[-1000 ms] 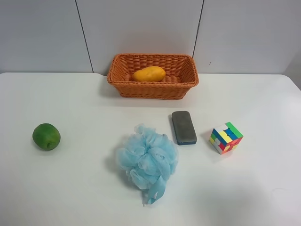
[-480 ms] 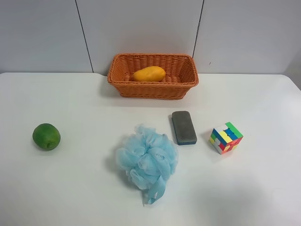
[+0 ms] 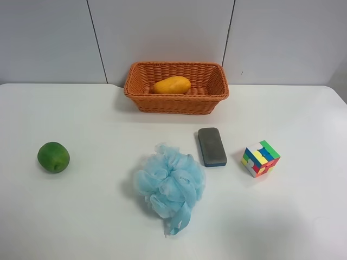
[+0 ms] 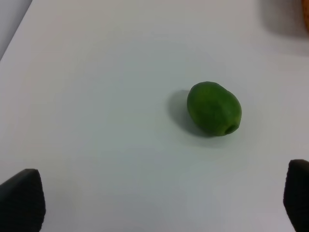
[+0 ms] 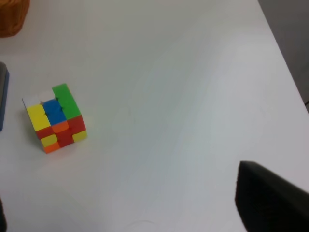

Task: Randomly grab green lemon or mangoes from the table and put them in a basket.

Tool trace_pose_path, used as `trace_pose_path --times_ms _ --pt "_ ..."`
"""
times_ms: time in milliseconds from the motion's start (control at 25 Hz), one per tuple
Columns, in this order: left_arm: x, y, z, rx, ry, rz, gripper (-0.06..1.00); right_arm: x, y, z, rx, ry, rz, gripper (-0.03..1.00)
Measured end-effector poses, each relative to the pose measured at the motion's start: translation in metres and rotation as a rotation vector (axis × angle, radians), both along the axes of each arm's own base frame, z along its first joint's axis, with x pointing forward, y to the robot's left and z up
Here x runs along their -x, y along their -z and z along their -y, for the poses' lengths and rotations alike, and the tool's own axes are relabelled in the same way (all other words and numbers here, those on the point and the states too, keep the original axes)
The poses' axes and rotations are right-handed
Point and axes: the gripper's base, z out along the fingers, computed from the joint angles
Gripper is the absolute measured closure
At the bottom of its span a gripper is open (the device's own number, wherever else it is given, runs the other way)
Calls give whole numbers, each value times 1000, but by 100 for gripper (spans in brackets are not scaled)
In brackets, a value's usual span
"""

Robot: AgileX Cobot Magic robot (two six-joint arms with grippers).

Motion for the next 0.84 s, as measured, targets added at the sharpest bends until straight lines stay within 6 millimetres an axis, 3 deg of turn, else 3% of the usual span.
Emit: trace_pose_path --times_ms 840 --pt "0 0 0 1 1 2 -5 0 0 0 0 0 0 4"
